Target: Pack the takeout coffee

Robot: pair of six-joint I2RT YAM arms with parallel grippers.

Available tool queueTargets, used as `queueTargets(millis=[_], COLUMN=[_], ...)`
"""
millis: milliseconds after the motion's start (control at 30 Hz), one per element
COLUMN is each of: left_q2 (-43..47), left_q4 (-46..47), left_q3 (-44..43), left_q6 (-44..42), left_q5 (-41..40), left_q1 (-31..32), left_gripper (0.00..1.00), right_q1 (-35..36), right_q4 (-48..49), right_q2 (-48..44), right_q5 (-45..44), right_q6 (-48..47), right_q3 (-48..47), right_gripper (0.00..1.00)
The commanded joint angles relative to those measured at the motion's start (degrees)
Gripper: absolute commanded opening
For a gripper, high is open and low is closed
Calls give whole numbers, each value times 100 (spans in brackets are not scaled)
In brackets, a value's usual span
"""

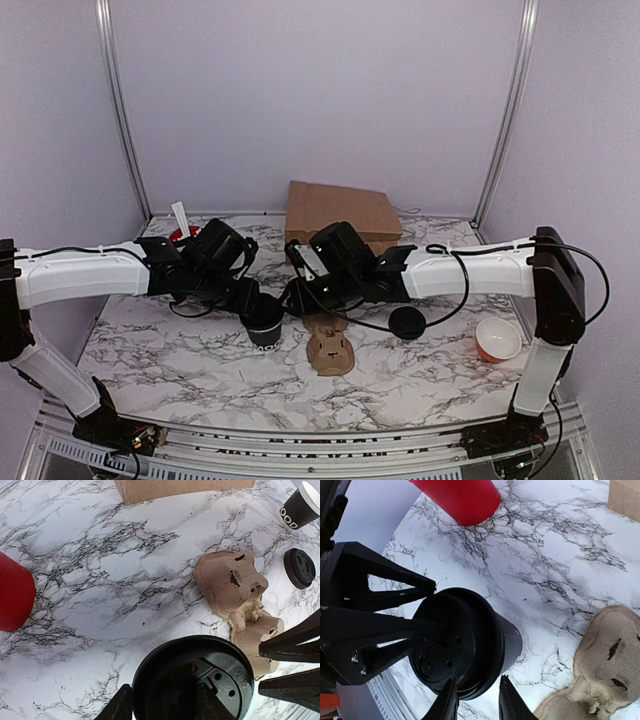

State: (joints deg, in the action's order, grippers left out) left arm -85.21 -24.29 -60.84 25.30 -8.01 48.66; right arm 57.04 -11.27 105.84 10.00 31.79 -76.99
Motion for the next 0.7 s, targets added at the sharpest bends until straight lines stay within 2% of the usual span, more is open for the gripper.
queueTargets(millis=[0,667], left_q2=[-37,-66], left_q4=[-122,-24], left_q3=[102,177], left_q6=[-10,54], left_q5=[-38,-34], left_q1=[42,88], left_gripper=[43,43], right_q1=[-158,-191], right_q4=[424,564], right_q2=[16,203], right_q5=[279,573], right_q6=[290,424], right_q3=[45,280], right_gripper=[27,24])
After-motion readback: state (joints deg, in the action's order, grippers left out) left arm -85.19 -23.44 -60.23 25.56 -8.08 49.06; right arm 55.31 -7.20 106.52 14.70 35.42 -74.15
